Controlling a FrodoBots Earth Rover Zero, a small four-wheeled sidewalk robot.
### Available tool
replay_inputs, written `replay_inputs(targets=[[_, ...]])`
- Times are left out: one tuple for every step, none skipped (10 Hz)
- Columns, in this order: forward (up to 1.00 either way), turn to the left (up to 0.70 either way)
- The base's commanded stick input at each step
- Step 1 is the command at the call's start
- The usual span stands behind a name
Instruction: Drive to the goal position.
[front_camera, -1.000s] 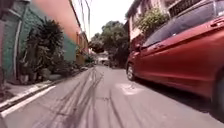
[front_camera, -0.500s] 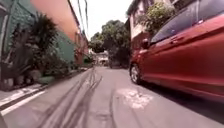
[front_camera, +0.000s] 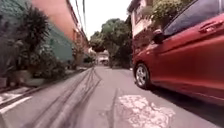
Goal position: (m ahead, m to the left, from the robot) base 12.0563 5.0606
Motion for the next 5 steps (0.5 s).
replay_inputs(targets=[[1.00,0.00],[1.00,0.00],[1.00,0.00],[1.00,0.00],[1.00,0.00]])
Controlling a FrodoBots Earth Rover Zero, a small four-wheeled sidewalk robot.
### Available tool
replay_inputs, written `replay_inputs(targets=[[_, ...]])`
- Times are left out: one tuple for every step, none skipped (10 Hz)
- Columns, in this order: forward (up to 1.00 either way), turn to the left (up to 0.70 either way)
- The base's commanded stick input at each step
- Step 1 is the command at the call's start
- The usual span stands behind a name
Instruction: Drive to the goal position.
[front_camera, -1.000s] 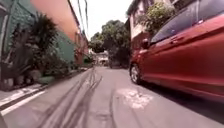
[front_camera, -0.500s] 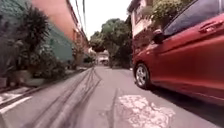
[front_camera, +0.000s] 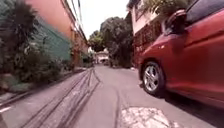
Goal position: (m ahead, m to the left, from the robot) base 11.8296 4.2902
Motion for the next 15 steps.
replay_inputs(targets=[[1.00,0.00],[1.00,0.00],[1.00,0.00],[1.00,0.02],[1.00,0.29],[1.00,0.40],[1.00,0.40],[1.00,0.40],[1.00,0.28],[1.00,0.15],[1.00,0.03],[1.00,0.00],[1.00,0.00],[1.00,0.00],[1.00,0.00]])
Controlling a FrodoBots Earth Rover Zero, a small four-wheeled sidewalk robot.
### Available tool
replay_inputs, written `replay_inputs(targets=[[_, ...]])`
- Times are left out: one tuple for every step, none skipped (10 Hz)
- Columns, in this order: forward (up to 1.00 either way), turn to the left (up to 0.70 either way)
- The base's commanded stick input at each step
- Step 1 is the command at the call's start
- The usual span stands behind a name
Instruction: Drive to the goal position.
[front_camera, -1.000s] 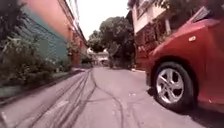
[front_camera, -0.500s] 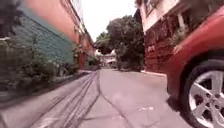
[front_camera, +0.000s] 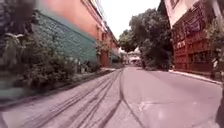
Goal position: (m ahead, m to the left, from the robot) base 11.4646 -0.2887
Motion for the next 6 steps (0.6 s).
replay_inputs(targets=[[1.00,0.00],[1.00,0.00],[1.00,0.00],[1.00,0.00],[1.00,0.00],[1.00,0.00]])
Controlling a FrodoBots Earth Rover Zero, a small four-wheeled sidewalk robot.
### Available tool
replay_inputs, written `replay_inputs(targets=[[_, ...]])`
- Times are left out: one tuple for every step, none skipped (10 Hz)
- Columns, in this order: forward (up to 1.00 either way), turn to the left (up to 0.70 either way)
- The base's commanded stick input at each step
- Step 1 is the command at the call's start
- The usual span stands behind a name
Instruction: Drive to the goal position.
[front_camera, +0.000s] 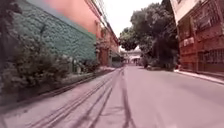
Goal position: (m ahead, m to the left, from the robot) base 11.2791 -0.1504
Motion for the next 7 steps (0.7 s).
replay_inputs(targets=[[1.00,0.00],[1.00,0.00],[1.00,-0.26],[1.00,-0.36],[1.00,-0.30],[1.00,-0.23],[1.00,-0.16]])
